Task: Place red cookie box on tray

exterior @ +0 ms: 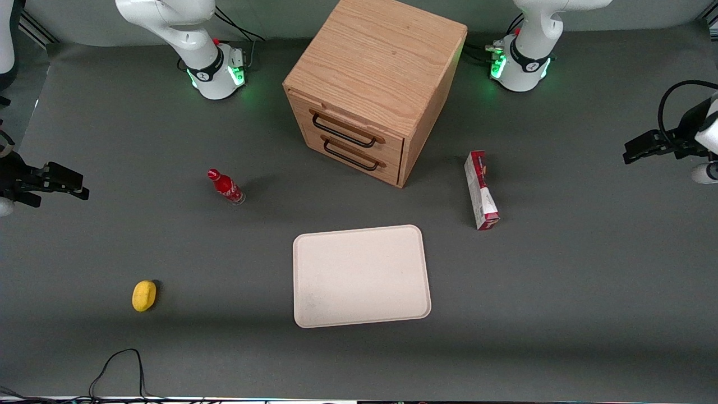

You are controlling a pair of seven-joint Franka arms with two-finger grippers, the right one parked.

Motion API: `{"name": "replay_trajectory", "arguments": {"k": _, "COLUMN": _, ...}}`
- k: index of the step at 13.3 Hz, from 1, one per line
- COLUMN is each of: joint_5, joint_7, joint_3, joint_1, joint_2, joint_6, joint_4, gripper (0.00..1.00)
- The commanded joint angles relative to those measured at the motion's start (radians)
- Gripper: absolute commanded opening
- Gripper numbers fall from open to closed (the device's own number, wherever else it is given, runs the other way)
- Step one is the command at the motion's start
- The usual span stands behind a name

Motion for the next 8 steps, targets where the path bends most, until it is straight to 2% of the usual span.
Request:
{"name": "replay_trajectory", "arguments": {"k": 1, "joint_5": -0.014, "joint_7": 0.016, "joint_3": -0.002, "joint_1": 0.005, "joint_2": 0.014, "joint_6": -0.036, "joint_4": 0.037, "gripper": 1.0}}
{"name": "replay_trajectory", "arguments": {"k": 8, "joint_5": -0.013, "joint_7": -0.002, "joint_3": -0.043, "joint_1": -0.006, "joint_2": 0.013, "joint_6": -0.045, "joint_4": 0.042, "gripper": 1.0}}
